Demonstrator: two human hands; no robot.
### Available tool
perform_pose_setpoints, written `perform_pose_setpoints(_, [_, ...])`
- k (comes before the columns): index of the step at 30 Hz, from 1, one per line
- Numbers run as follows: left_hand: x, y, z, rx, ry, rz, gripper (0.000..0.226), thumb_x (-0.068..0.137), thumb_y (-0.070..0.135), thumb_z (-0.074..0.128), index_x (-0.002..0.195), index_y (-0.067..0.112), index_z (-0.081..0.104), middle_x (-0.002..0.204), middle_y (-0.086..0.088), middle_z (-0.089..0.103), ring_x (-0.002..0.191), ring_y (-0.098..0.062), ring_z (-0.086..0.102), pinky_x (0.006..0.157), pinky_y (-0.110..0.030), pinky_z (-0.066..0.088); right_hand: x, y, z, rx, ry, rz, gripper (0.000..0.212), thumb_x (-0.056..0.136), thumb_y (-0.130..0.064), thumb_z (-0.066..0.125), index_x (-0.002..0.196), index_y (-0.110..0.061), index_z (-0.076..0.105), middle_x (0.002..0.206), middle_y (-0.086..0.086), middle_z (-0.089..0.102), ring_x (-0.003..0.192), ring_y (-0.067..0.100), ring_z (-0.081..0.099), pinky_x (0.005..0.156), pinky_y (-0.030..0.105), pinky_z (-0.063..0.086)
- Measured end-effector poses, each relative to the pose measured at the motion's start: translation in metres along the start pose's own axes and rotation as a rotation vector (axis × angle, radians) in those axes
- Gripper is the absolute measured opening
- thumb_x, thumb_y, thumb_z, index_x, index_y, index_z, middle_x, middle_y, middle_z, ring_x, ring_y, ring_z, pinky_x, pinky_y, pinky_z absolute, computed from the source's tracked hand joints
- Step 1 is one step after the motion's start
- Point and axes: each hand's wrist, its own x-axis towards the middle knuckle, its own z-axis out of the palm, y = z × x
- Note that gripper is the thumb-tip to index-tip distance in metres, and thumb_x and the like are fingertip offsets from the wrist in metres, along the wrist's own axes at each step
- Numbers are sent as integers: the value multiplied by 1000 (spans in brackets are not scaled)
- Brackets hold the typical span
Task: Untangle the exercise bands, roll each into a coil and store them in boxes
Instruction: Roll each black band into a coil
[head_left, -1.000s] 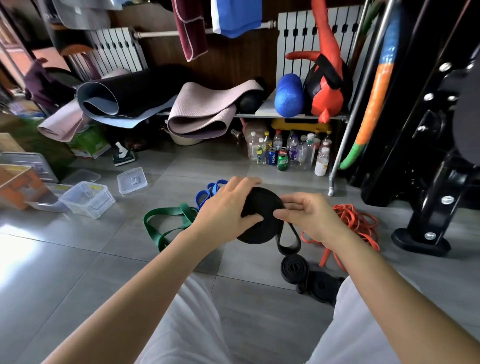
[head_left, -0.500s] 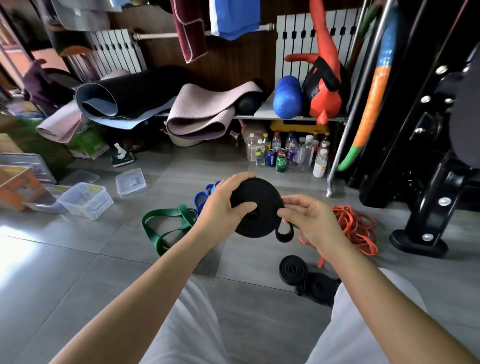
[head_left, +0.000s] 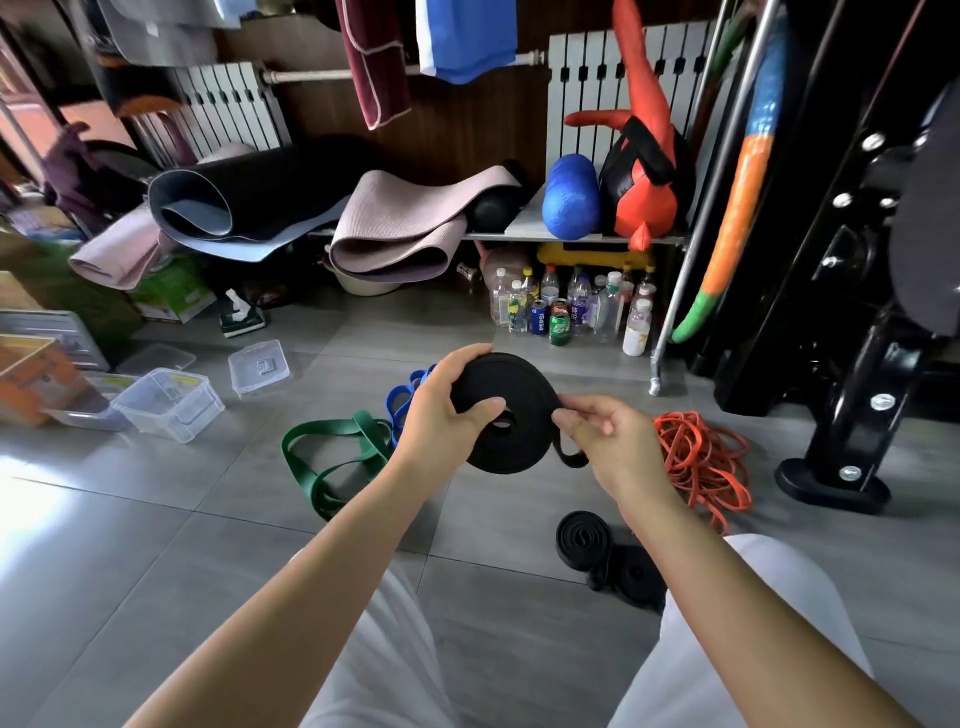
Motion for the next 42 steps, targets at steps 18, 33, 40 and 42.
perform_pose_setpoints(18, [3,0,4,26,44,-10,54,80,8,68,124,33,51,117,11,54,111,-14,53,92,-34,51,-4,-1,5,-150,-4,62,26,79,-26,73,103,-21,64,76,2,72,75,19,68,78,45,56])
perform_pose_setpoints(33, [21,-13,40,297,-219,-37,57,92,12,55,142,30,34,134,0,44,117,-15,45,93,-25,39,22,9,-1,-725,-10,19,46,74,-55,65,88,-13,51,67,-4,56,63,19,56,46,27,37])
perform_pose_setpoints(40, [41,-51,65,-172,23,-384,48,93,28,57,137,20,40,131,1,47,114,-17,52,87,-24,46,55,65,0,-543,-31,207,50,76,-52,64,65,-3,57,52,4,52,47,18,49,42,26,27])
perform_pose_setpoints(42, [47,-75,82,-296,-15,-639,51,94,45,48,138,21,39,128,5,50,114,-20,51,91,-34,42,73,86,-2,-543,23,304,43,77,-48,66,65,-7,58,51,-3,50,46,8,44,38,19,27])
